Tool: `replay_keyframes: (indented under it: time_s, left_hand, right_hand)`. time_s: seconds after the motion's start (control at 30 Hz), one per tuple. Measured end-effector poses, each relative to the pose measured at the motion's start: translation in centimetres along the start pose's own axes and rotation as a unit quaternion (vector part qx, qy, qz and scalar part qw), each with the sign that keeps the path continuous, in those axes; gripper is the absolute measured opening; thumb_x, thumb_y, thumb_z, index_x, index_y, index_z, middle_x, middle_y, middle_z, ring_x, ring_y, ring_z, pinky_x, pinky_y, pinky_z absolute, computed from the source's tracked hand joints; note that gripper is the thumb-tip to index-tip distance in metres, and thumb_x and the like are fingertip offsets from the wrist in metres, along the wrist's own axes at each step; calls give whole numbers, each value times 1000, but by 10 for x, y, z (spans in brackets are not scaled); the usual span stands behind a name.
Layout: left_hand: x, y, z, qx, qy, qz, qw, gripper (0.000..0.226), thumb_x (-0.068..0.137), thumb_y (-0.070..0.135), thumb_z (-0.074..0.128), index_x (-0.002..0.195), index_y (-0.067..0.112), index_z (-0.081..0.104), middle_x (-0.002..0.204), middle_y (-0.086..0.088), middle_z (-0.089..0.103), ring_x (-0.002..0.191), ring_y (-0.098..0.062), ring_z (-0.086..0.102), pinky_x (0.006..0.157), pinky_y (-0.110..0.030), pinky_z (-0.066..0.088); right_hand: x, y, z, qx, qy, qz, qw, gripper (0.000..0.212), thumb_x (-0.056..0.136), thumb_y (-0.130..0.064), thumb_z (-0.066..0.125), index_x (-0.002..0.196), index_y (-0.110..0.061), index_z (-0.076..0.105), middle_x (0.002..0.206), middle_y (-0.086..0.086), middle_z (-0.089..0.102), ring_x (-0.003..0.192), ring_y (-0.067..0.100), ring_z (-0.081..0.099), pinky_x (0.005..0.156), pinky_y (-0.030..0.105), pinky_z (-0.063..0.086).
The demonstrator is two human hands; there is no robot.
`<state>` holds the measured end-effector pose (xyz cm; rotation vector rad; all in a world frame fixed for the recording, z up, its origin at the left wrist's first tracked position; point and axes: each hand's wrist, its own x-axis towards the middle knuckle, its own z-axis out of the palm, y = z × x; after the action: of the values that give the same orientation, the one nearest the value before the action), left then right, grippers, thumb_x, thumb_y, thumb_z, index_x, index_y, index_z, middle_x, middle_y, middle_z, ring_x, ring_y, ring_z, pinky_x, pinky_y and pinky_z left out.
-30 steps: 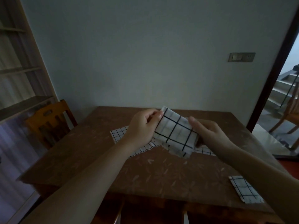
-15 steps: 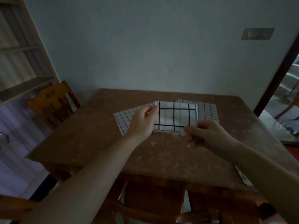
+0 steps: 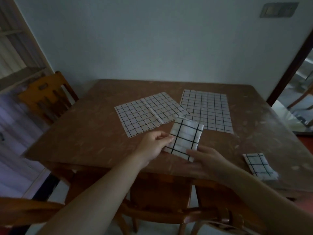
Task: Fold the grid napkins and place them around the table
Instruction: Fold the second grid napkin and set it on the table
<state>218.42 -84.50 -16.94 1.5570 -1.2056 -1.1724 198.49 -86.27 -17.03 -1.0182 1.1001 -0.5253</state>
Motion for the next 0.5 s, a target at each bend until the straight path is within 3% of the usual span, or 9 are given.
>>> replay_keyframes:
  time_s: [0.13,0.23,0.37,0.5]
  left_hand:
    - [0,-35,15,24,-25,-101,994,31,72,56,66,88,30,74,93,0,76,92,-23,72,88,-47,57]
    - [0,-50,18,-15,-15,-143,989,33,68,57,69,93,34,75,101,0,75,97,-24,71,84,-47,59]
    - [2,-55,14,-58,9,-155,986,10,91,21,64,95,16,72,93,-5,75,88,-21,71,80,-36,59]
    - [10,-64,3,-68,46,-136,987,11,94,20,61,96,16,72,95,-5,74,89,-20,70,79,-34,57]
  right_hand:
    - [8,28,3,-113,59,-25,992,9,92,-19,63,101,-20,63,92,3,74,75,15,73,71,29,59]
    - [13,40,0,-183,21,-5,983,12,93,-20,61,105,-19,63,89,1,75,72,12,71,67,24,57]
    - [19,50,7,-174,-9,32,984,15,94,-21,61,108,-17,63,87,1,76,67,9,69,63,22,54]
    - [30,54,24,-157,-34,41,986,8,96,-21,57,102,-24,62,90,-2,76,68,9,69,65,22,53]
